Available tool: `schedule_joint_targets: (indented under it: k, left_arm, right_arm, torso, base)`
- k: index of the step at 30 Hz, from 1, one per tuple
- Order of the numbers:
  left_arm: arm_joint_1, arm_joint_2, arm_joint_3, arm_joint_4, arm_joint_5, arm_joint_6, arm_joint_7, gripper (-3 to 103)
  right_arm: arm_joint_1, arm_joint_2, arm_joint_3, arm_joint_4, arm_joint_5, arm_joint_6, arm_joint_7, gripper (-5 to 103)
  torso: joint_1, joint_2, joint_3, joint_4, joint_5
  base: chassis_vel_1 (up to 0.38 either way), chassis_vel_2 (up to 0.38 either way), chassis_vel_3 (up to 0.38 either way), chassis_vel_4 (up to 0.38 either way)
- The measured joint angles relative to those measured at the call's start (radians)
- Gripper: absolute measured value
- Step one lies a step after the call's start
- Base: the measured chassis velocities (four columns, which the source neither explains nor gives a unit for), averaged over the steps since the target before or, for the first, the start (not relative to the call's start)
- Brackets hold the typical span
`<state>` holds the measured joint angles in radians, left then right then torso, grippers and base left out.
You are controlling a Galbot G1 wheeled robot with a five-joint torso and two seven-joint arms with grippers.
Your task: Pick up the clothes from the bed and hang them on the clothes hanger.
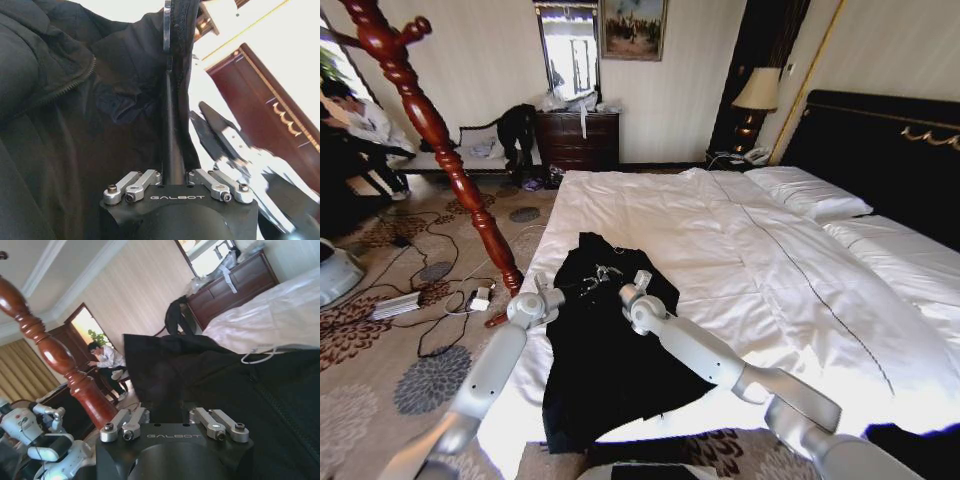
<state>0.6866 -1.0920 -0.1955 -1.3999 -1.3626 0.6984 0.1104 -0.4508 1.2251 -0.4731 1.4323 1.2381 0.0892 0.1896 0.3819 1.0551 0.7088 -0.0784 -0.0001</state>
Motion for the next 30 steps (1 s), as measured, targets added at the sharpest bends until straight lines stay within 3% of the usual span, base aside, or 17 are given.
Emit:
schedule_joint_targets:
  k: [1,5,7,9,11,13,16,19,22,24,30]
  left_arm:
    - [0.0,0.0,0.0,0.0,0.0,0.0,0.0,18]
    - [-0.004,0.033,0.008,0.018,0.06,-0.019,0.004,18]
    - [-0.004,0.041,0.009,0.024,0.079,-0.029,0.005,18]
    - [-0.008,0.055,0.016,0.038,0.111,-0.046,0.005,18]
    - [-0.023,0.059,0.03,0.05,0.128,-0.055,0.005,18]
    - [-0.033,0.06,0.04,0.058,0.137,-0.059,0.005,18]
    - [-0.064,0.059,0.063,0.073,0.198,-0.088,-0.008,18]
    - [-0.078,0.059,0.069,0.07,0.22,-0.1,-0.031,15]
    - [-0.09,0.074,0.07,0.044,0.251,-0.122,-0.054,28]
    - [-0.093,0.081,0.068,0.036,0.262,-0.131,-0.057,28]
    - [-0.089,0.13,0.066,0.005,0.318,-0.179,-0.083,55]
  right_arm:
    - [0.0,0.0,0.0,0.0,0.0,0.0,0.0,32]
    - [-0.016,-0.024,-0.025,0.043,-0.022,0.043,-0.045,54]
    - [-0.019,-0.025,-0.025,0.049,-0.024,0.05,-0.051,54]
    - [-0.026,-0.028,-0.025,0.058,-0.028,0.056,-0.055,65]
    - [-0.037,-0.039,-0.02,0.063,-0.038,0.056,-0.055,76]
    - [-0.043,-0.045,-0.016,0.065,-0.043,0.056,-0.054,76]
    - [-0.06,-0.059,-0.002,0.071,-0.053,0.055,-0.051,91]
    - [-0.067,-0.06,0.003,0.071,-0.057,0.054,-0.047,99]
    - [-0.071,-0.05,0.005,0.056,-0.064,0.053,-0.038,100]
    - [-0.071,-0.043,0.005,0.048,-0.065,0.053,-0.035,100]
    - [-0.065,0.004,0.016,-0.021,-0.063,0.052,-0.002,100]
  torso:
    - [0.0,0.0,0.0,0.0,0.0]
    - [0.0,0.0,0.0,0.0005,0.0]
    - [0.0,0.0,0.0,0.0009,0.0]
    - [0.0,0.0,0.0,0.0012,0.0]
    - [0.0,0.0,0.0,0.0007,0.0]
    - [0.0,0.0,0.0,0.0001,0.0]
    - [0.0,0.0,0.0,-0.0001,0.0]
    - [0.0,0.0,0.0,0.0002,0.0001]
    - [0.0,0.0,0.0,0.0006,0.0001]
    - [0.0,0.0,0.0,0.0005,0.0001]
    - [0.0,0.0,0.0,0.0007,0.0001]
  base:
    - [0.0,0.0,0.0,0.0]
    - [0.0,0.0,0.0,0.0]
    - [0.0,0.0,0.0,0.0]
    - [0.0,0.0,0.0,0.0]
    - [0.0,0.0,0.0,0.0]
    - [0.0,0.0,0.0,0.0]
    - [0.0,0.0,0.0,0.0]
    - [0.0,0.0,0.0,0.0]
    - [0.0,0.0,0.0,0.0]
    - [0.0,0.0,0.0,0.0]
    - [0.0,0.0,0.0,0.0]
